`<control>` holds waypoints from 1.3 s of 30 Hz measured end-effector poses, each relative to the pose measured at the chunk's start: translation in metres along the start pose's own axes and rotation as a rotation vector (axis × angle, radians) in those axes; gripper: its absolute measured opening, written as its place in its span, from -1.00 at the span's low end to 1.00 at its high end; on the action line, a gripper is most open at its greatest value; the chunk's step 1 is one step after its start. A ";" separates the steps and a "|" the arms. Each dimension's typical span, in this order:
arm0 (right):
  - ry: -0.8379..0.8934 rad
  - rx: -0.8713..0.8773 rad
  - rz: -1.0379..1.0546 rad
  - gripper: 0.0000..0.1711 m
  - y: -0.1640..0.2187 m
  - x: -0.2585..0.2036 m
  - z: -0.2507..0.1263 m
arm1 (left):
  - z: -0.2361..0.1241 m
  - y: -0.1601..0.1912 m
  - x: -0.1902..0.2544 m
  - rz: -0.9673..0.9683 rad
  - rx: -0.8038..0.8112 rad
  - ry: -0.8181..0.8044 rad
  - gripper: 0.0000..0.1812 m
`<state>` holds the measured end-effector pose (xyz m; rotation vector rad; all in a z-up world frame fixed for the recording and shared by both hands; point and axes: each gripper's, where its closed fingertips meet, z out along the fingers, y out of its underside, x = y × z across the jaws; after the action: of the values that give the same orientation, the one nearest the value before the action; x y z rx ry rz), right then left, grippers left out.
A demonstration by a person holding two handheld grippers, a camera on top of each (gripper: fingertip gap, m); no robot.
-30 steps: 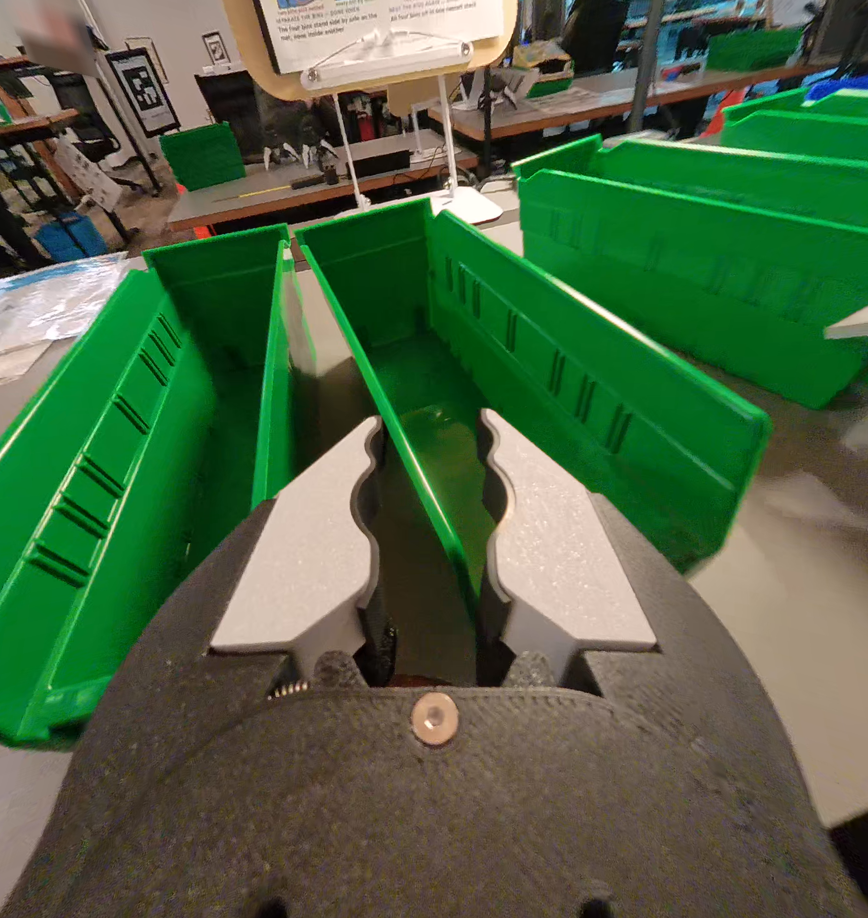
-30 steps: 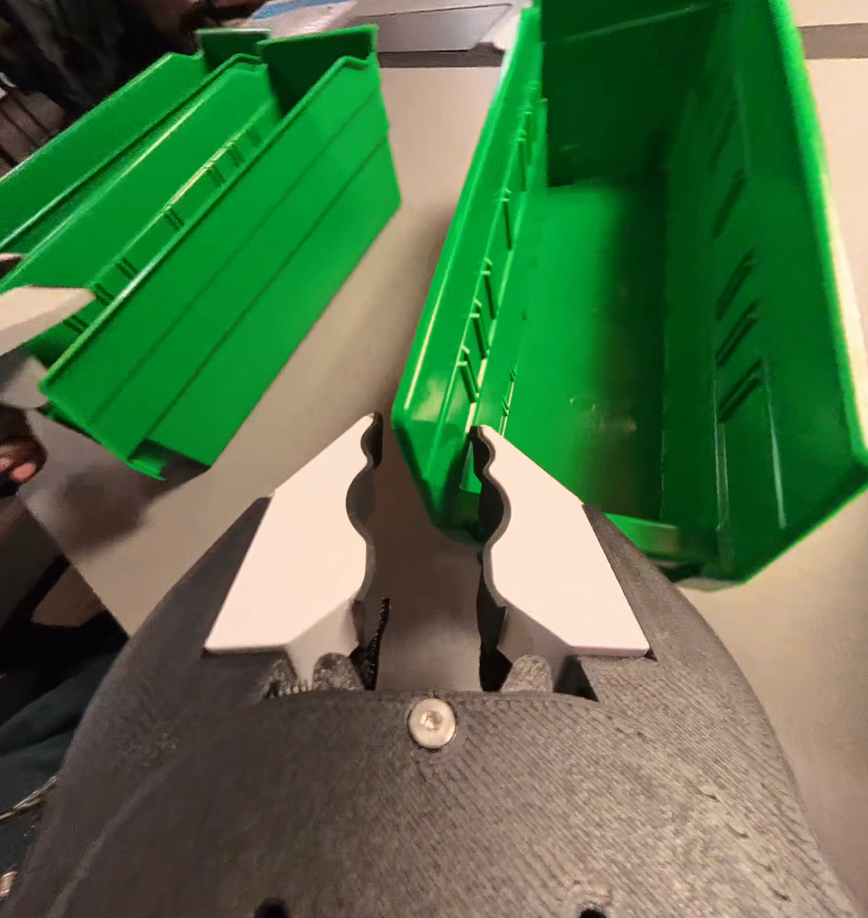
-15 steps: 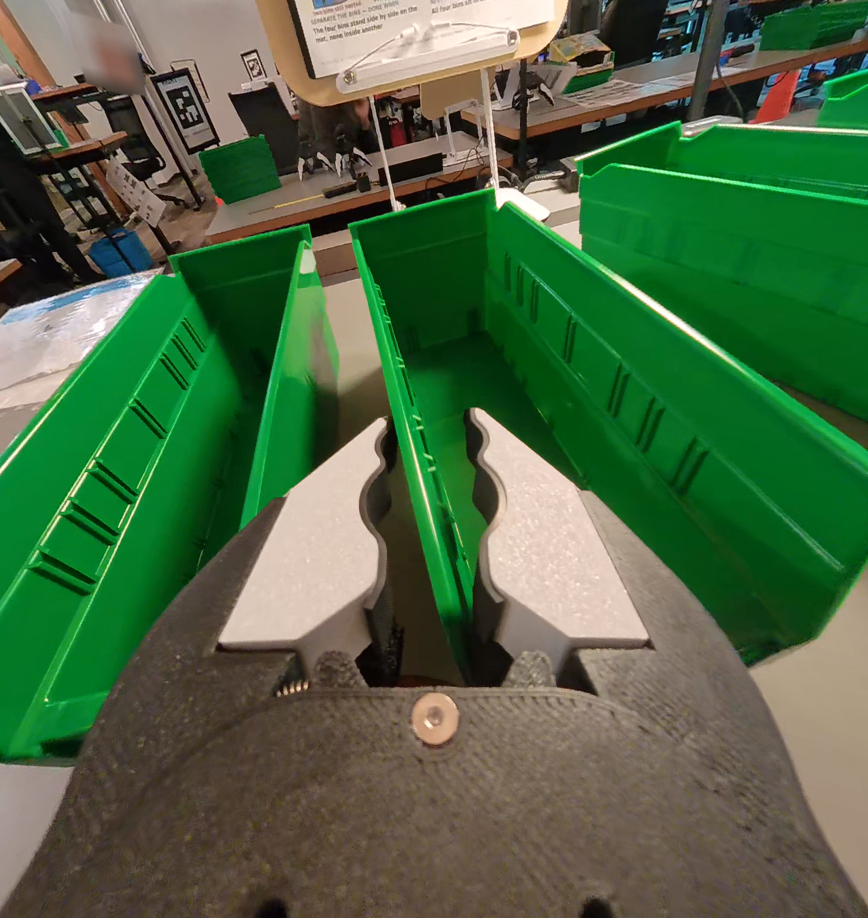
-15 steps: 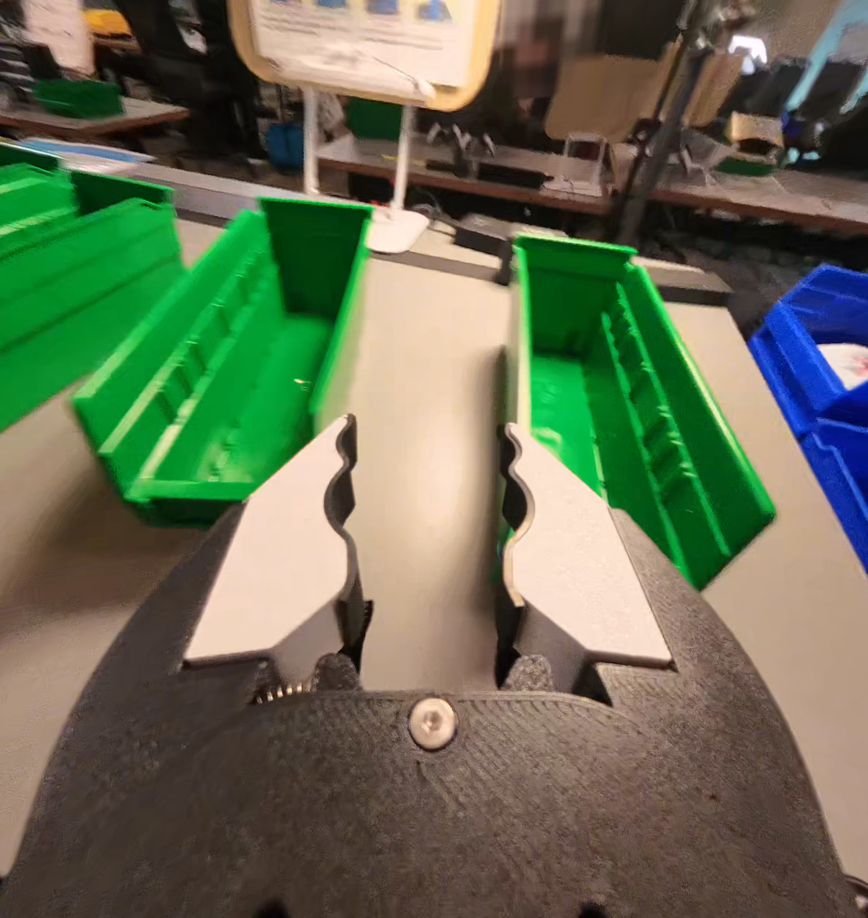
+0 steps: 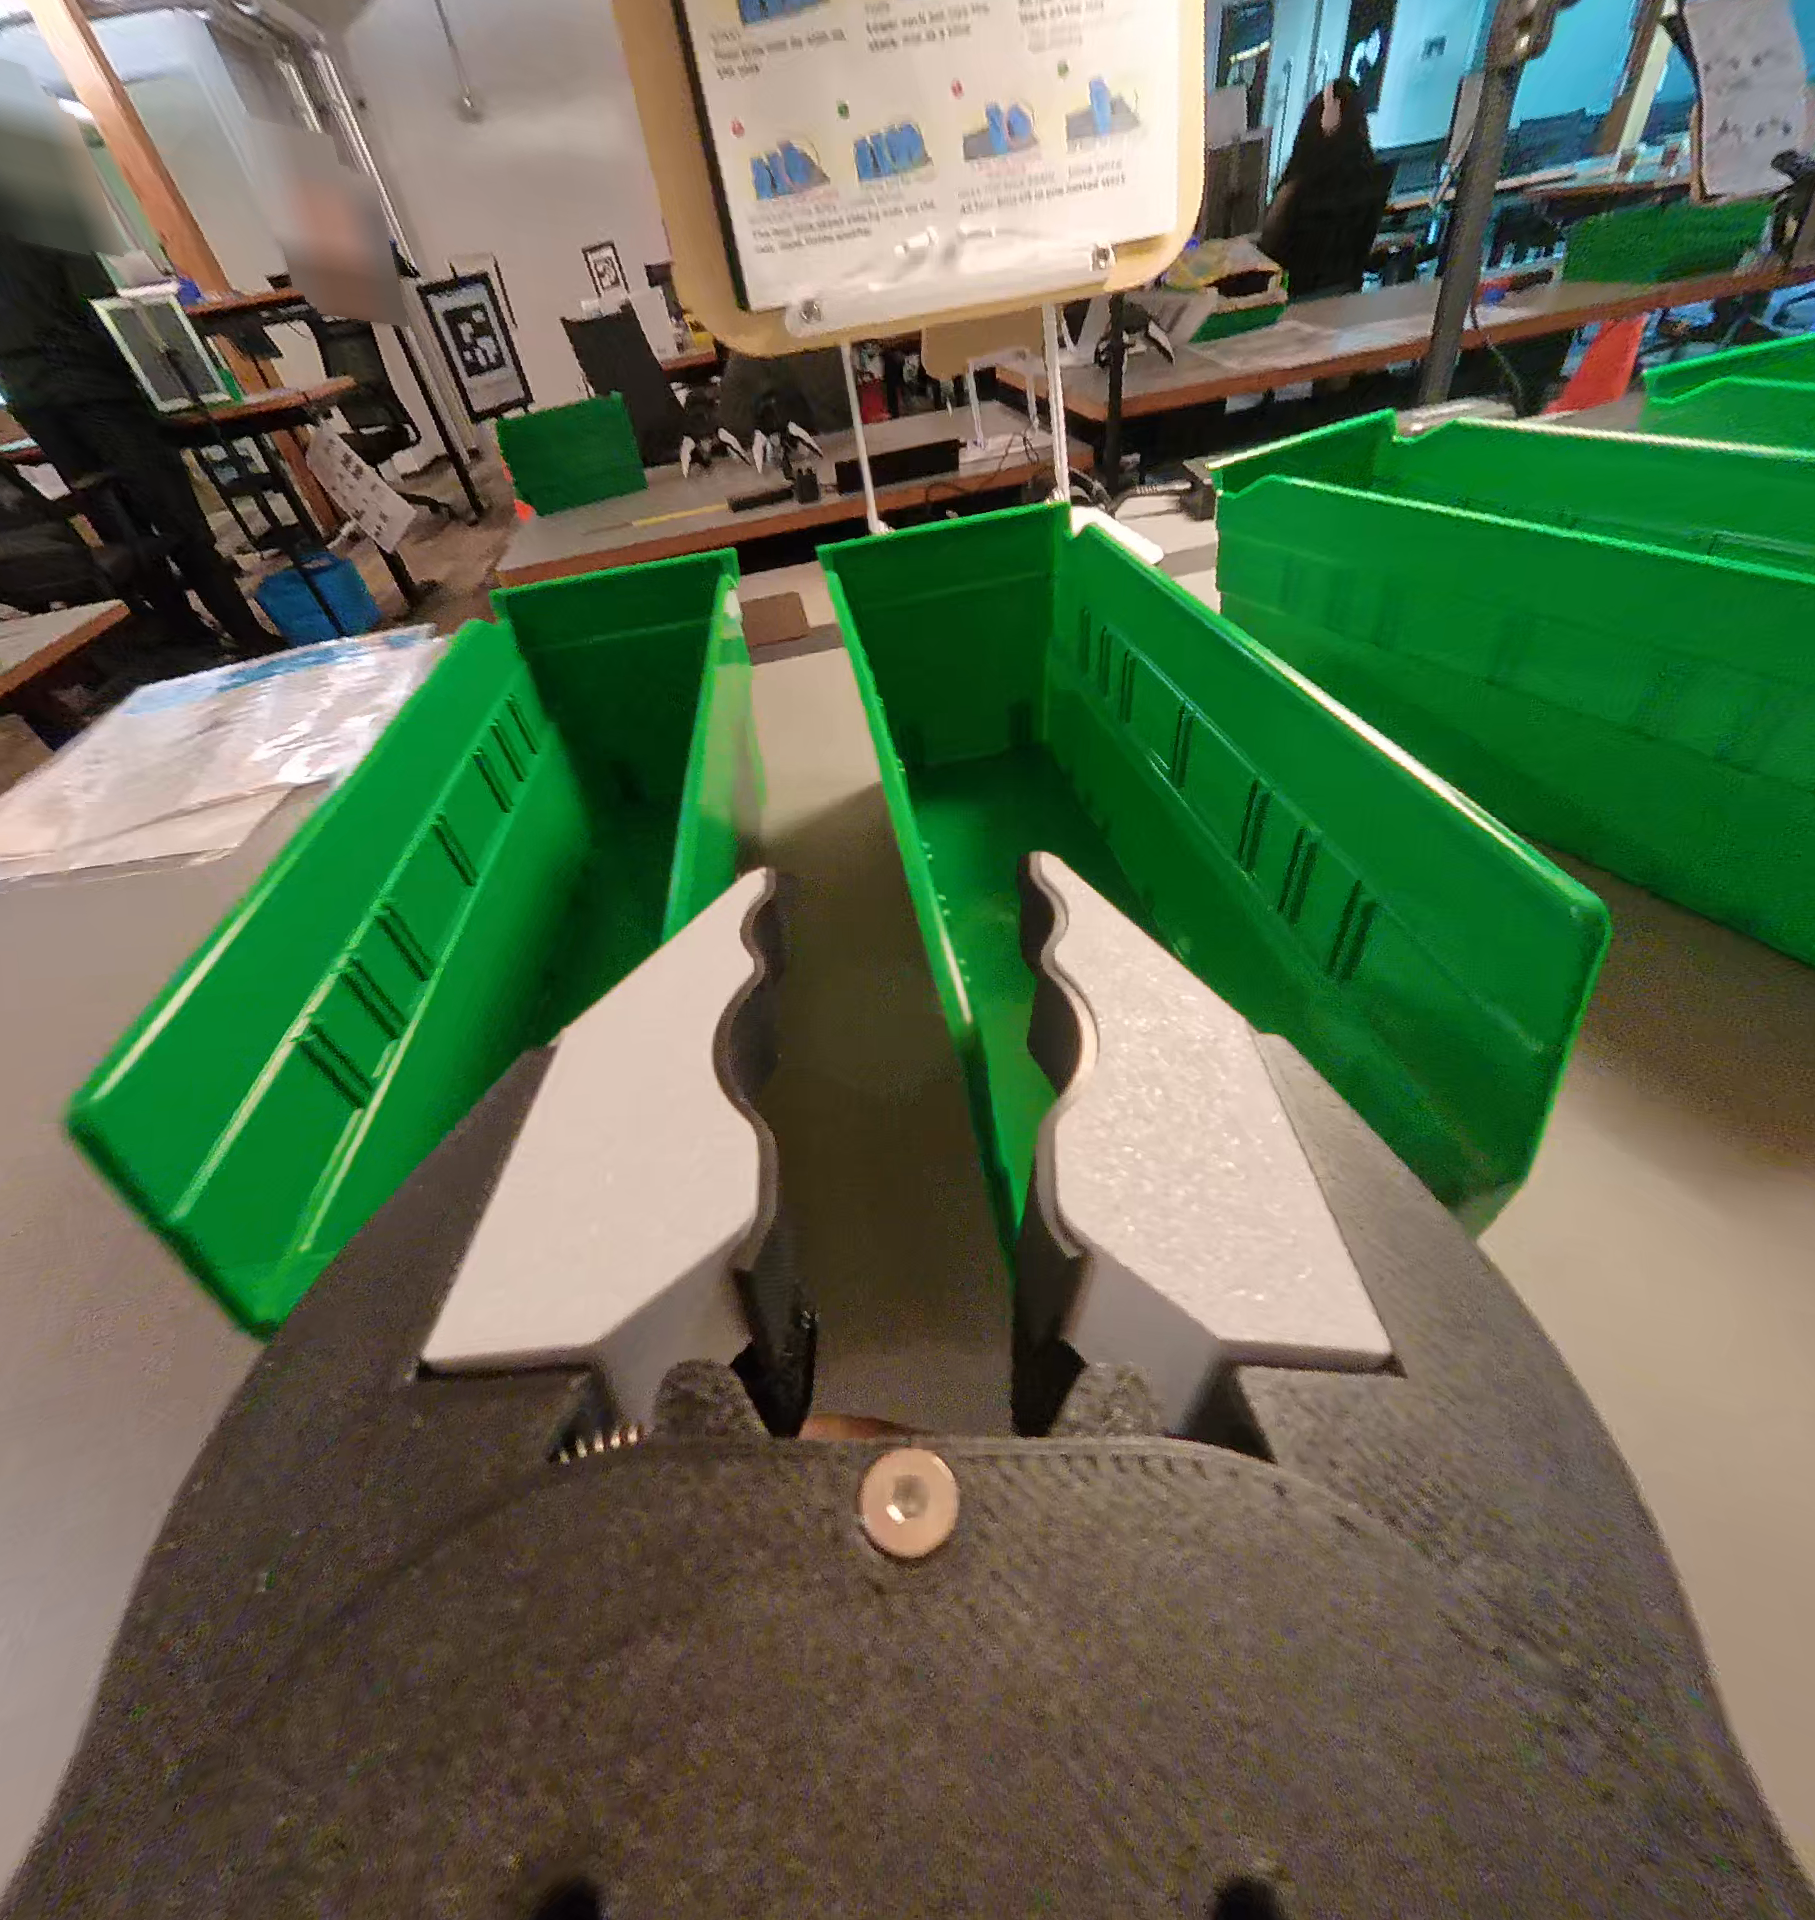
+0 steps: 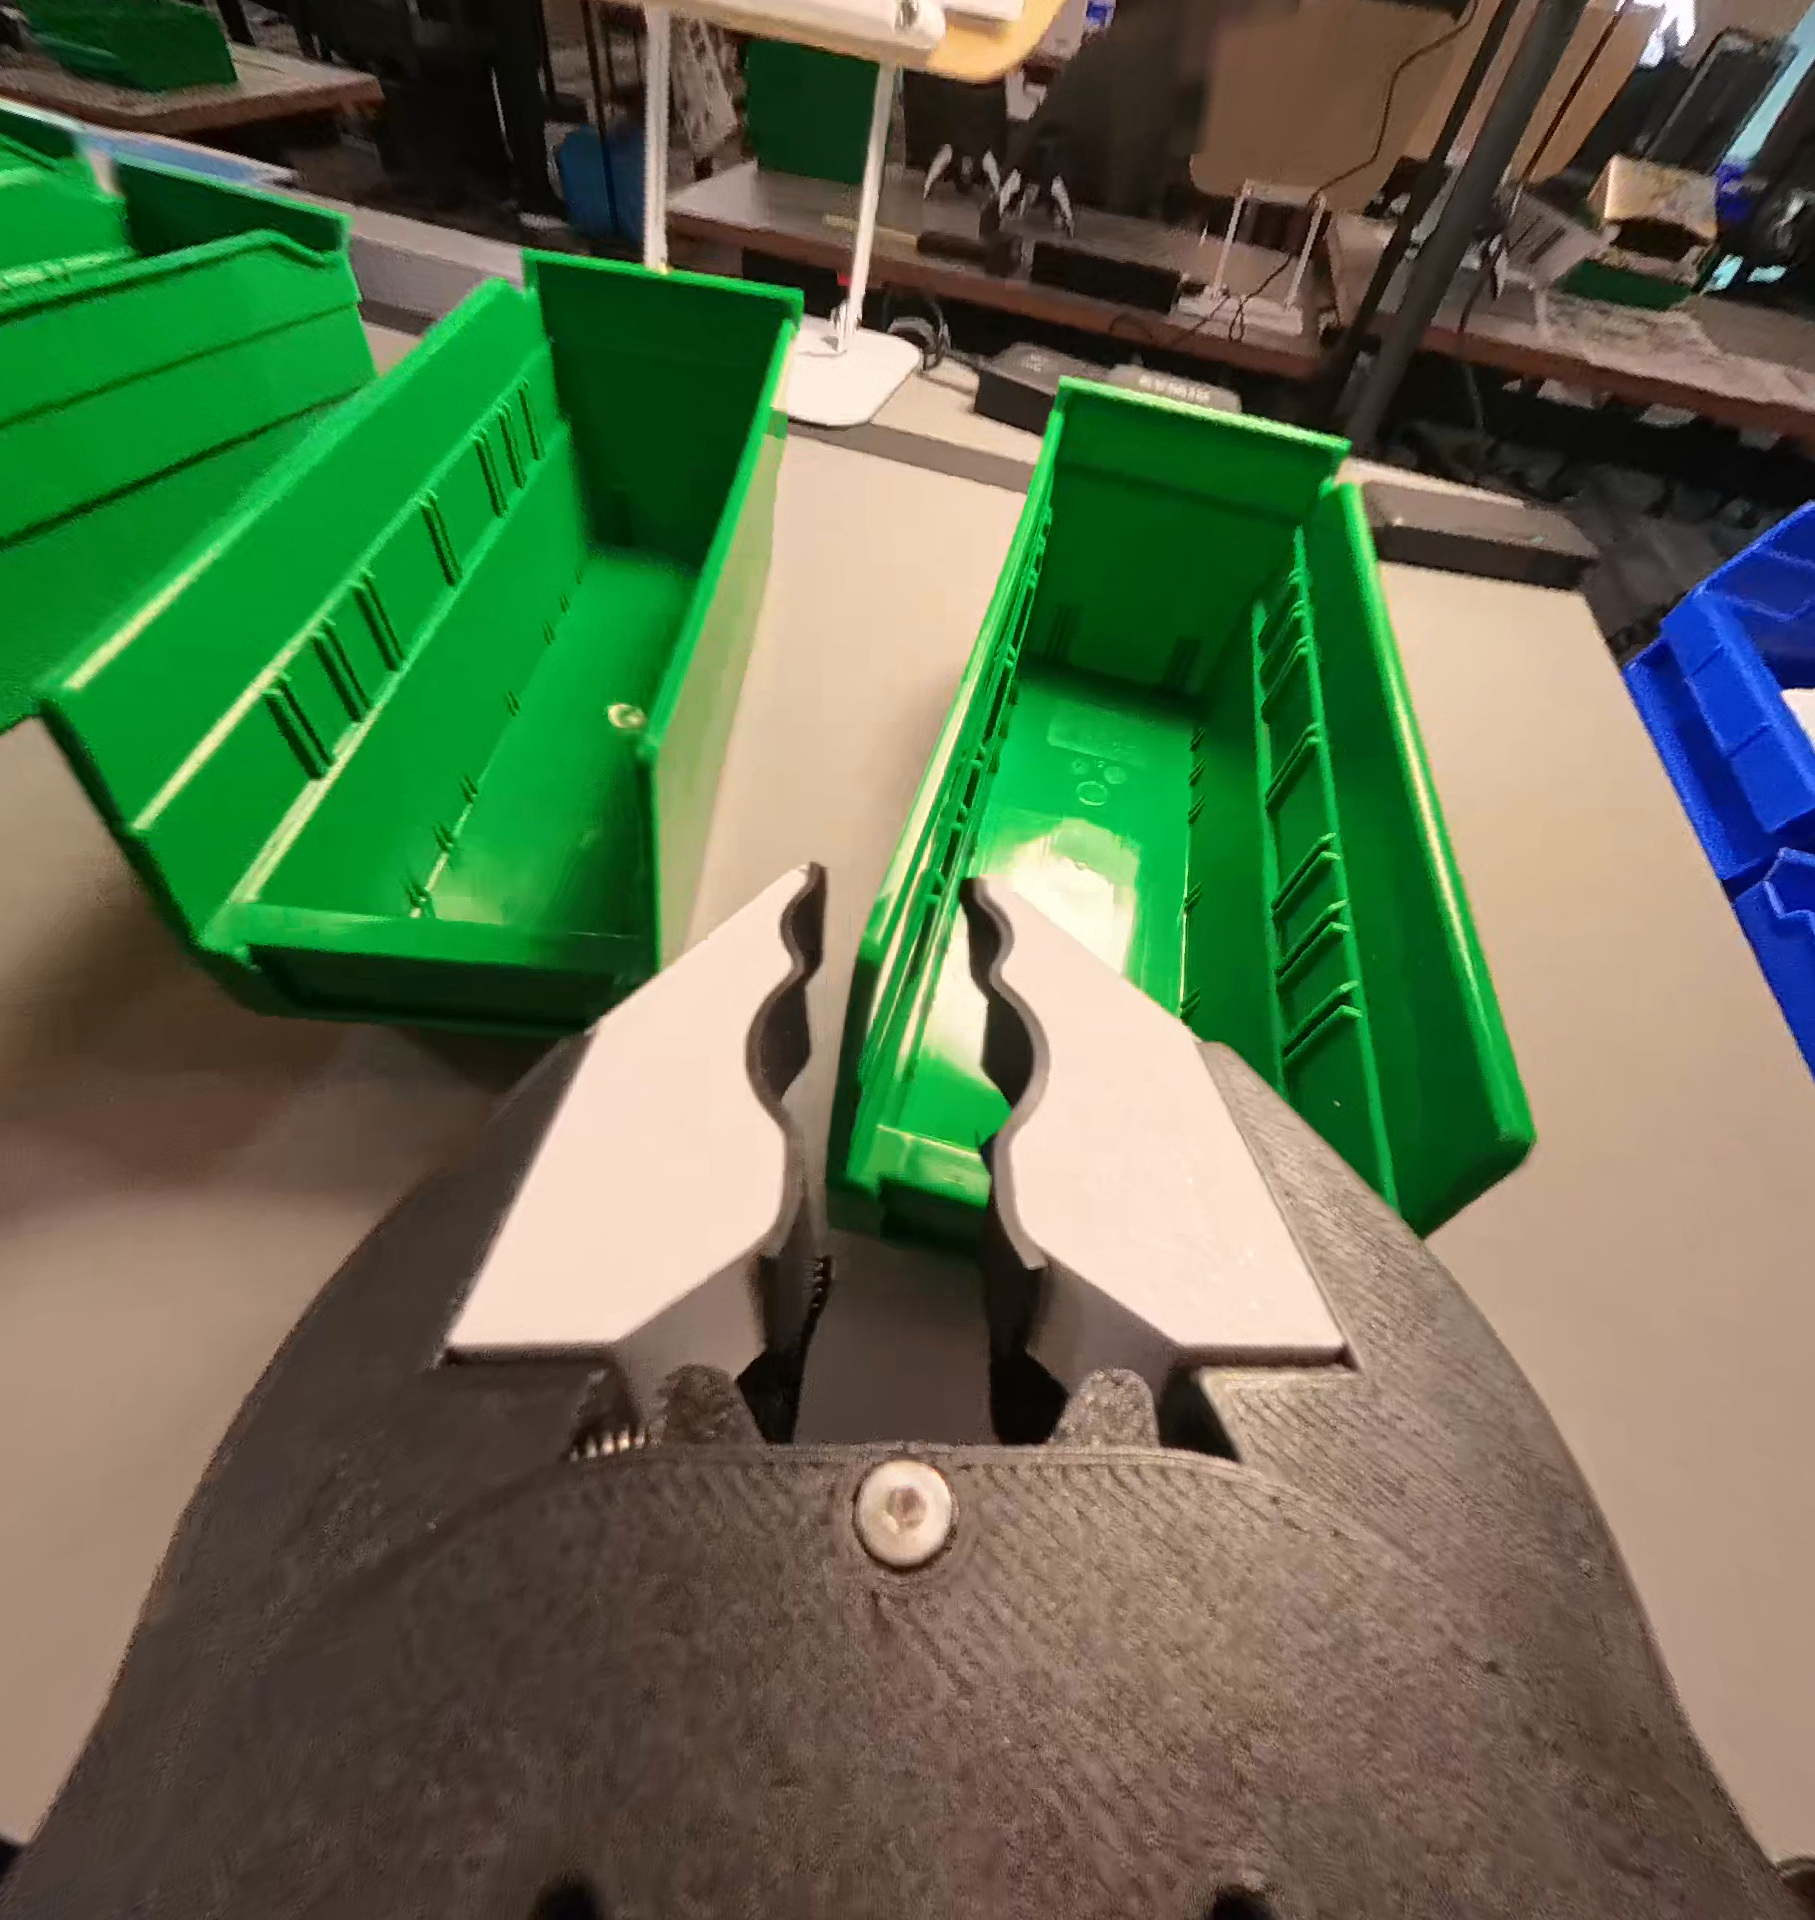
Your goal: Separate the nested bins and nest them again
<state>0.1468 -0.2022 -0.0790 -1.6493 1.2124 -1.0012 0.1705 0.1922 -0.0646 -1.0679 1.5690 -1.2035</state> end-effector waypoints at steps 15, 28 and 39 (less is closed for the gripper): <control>-0.409 0.023 -0.113 -0.62 -0.007 -0.155 -0.003 | -0.043 -0.005 0.104 0.049 0.029 0.329 -0.55; -0.314 0.111 -0.100 -0.73 -0.015 -0.151 -0.006 | 0.015 0.015 0.121 0.120 -0.073 0.363 -0.77; 0.073 0.091 0.005 -0.48 -0.010 -0.014 -0.021 | 0.029 0.010 0.116 0.087 -0.083 0.368 -0.56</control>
<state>0.1273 -0.1900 -0.0643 -1.5501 1.2004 -1.1056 0.1675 0.0757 -0.0945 -0.8511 1.9403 -1.3390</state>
